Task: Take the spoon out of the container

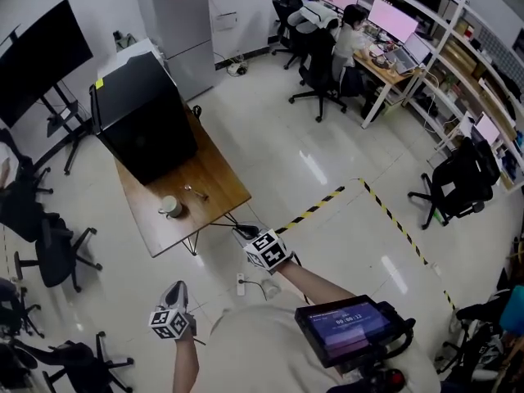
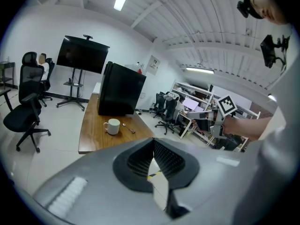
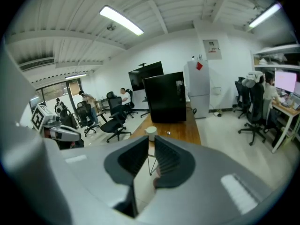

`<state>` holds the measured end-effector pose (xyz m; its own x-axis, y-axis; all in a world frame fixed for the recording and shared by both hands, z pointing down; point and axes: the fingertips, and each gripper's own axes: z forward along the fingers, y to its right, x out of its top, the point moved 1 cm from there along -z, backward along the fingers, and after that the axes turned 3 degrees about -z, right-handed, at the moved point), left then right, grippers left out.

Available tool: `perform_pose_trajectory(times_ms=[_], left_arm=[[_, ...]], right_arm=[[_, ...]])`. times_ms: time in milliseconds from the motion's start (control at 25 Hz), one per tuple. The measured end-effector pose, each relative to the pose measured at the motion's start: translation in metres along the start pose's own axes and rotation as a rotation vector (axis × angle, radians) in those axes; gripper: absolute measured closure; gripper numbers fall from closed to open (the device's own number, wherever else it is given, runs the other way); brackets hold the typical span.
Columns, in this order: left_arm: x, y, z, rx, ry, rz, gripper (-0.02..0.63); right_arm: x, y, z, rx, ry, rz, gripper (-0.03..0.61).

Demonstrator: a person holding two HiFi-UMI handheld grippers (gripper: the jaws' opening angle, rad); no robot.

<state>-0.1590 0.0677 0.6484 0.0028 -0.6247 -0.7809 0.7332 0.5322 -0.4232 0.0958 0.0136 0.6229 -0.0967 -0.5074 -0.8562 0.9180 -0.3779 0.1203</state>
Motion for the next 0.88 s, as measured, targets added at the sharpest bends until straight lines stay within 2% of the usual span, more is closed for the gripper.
perform_pose_trajectory(times_ms=[480, 880], left_arm=[[0.003, 0.010, 0.023, -0.022, -0.005, -0.002, 0.617], [-0.017, 0.026, 0.021, 0.010, -0.036, -0.019, 0.617]], right_arm=[[0.026, 0.032, -0.004, -0.027, 0.010, -0.043, 0.541], [0.005, 0.035, -0.018, 0.008, 0.000, -0.015, 0.541]])
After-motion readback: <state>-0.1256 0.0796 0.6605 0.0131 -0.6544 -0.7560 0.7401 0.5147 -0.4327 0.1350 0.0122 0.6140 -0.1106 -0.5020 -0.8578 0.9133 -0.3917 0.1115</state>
